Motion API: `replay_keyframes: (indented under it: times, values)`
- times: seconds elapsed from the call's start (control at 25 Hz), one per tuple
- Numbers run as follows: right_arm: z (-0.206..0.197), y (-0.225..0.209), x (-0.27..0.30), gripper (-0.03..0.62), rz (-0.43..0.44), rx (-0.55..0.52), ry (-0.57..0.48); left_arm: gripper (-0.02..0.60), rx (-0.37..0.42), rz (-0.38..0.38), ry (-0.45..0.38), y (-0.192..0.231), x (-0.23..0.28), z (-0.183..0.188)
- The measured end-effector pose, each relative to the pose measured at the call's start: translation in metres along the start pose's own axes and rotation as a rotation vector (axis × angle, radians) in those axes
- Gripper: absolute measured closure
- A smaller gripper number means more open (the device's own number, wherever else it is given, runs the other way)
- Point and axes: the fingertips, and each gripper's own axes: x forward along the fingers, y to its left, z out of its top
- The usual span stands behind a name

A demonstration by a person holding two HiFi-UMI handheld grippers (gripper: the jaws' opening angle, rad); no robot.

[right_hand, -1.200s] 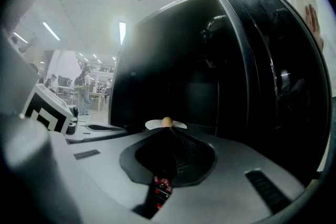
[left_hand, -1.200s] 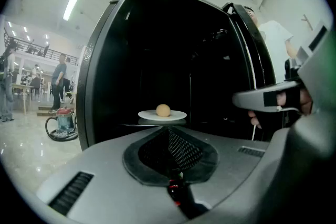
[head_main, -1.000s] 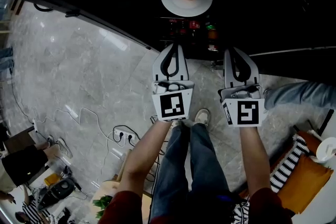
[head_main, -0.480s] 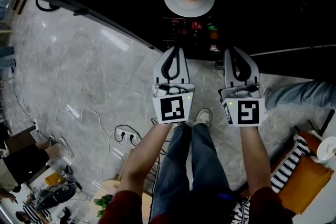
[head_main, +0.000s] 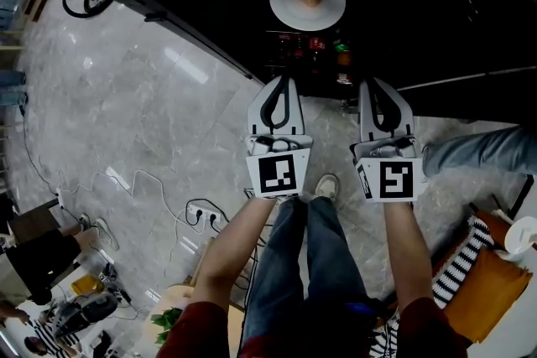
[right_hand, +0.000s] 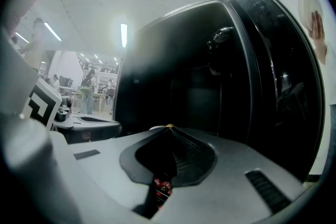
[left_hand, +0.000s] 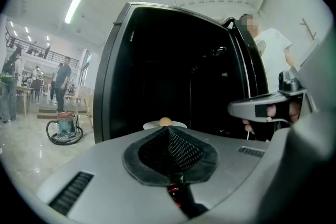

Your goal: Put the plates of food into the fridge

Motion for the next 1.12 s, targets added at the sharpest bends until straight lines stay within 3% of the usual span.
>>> replay_keyframes:
  times: [0.52, 1.12]
  values:
    - [0.023, 0.005, -0.021, 0.583, -0.002, -0.012, 0.015, 0.575, -0.004, -0.009, 0.006, -0.005, -0.025, 0.025]
    - [0.089, -0.001, -0.048, 0.583, -0.048, 0.014, -0.041, 0.575, 0.007, -0.034, -0.009, -0.011, -0.052, 0.078]
